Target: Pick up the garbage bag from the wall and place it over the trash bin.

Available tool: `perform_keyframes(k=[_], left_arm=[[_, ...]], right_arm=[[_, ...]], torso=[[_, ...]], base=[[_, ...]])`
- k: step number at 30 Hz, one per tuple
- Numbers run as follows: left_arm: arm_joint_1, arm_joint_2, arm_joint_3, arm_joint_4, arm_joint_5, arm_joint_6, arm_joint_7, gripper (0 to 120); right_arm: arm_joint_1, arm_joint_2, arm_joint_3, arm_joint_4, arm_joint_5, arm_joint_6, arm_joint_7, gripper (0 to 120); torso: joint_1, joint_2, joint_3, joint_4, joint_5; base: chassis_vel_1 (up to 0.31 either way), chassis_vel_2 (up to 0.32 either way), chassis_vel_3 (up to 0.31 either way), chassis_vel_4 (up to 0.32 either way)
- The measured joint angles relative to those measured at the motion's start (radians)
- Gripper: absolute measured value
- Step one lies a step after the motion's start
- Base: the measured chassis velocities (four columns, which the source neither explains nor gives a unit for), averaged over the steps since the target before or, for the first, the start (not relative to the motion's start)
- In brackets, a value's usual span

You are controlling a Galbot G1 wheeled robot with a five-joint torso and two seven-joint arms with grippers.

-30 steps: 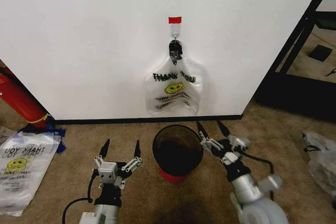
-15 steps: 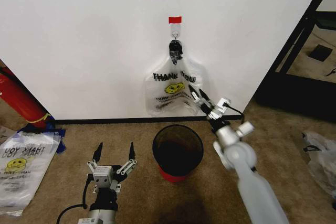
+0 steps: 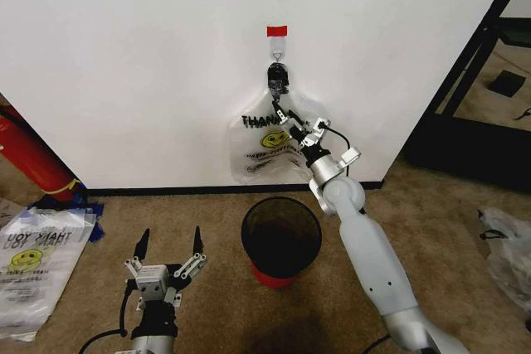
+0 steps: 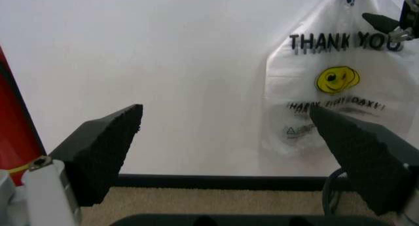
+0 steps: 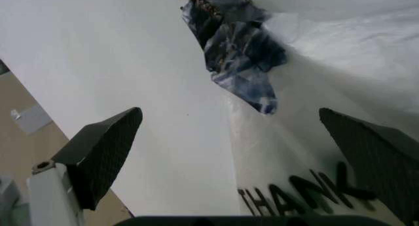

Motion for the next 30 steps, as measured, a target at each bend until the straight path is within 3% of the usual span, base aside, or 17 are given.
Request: perform_keyframes(k=[27,30], left_arm=[[-0.011,0.001,-0.015,-0.015,-0.022,0.004,-0.003,100],[-0.012,0.000,-0.014,-0.015,-0.022,0.004,-0.003,100]], right_arm=[[0.056,0.034,-0.014,-0.018,0.027,-0.010,0.000,100],[0.057,0.033,-0.012,-0.018,0.030,-0.014,0.002,94]], torso=[[0.000,0.000,0.000,0.0001,0.0001],[0.000,0.000,0.000,0.0001,0.0001]], base=[[0.000,0.000,0.000,0.000],[0.000,0.000,0.000,0.000]])
